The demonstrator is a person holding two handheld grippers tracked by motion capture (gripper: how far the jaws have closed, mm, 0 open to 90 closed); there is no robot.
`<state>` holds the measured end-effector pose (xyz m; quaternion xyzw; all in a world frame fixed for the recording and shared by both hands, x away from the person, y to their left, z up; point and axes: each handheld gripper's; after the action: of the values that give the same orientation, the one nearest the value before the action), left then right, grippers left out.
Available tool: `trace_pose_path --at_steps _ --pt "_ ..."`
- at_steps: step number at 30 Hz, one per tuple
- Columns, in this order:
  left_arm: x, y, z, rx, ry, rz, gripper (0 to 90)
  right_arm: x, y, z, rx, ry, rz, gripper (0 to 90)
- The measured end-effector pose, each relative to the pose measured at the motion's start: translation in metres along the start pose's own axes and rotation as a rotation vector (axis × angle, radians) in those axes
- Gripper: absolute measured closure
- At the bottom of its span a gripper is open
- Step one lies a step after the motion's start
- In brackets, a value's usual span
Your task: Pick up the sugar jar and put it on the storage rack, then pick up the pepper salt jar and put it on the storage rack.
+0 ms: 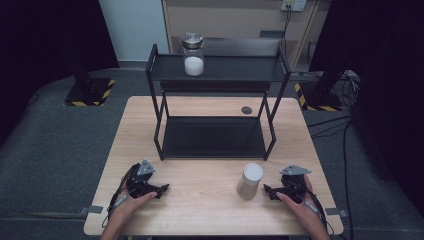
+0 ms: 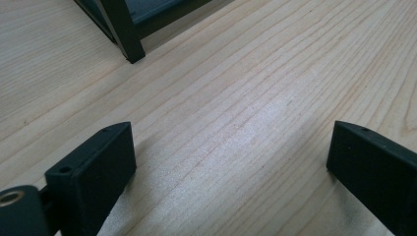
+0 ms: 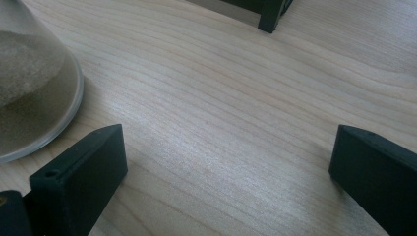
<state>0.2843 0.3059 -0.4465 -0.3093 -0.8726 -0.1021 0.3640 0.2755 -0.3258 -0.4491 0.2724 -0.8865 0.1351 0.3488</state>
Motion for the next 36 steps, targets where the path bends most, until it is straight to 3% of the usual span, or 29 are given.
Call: trace_pose_path --at_steps 20,26,32,36 --pt "-0.001 -0.001 0.000 0.002 0.002 -0.004 0.8 0.000 0.000 0.000 -0.001 0.002 -0.002 1.2" --pt "-0.001 0.000 -0.001 0.003 0.003 -0.002 0.8 0.005 -0.007 -0.003 0.009 -0.001 -0.039 4.4" --pt "-0.001 -0.001 0.000 0.003 0.002 -0.002 0.8 0.018 -0.002 -0.011 0.061 0.006 -0.070 4.3" --pt "-0.001 -0.001 0.000 0.003 0.001 -0.003 0.8 0.026 -0.002 -0.012 0.067 0.002 -0.105 4.4"
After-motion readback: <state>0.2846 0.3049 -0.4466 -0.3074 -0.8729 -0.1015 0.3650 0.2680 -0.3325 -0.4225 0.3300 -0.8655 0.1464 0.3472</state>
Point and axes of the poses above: each handheld gripper's, and its own axes: x roughly backward along the jaws, z roughly out of its underside, y roughly to its left, and after that the axes turned 4 degrees about x, right-handed
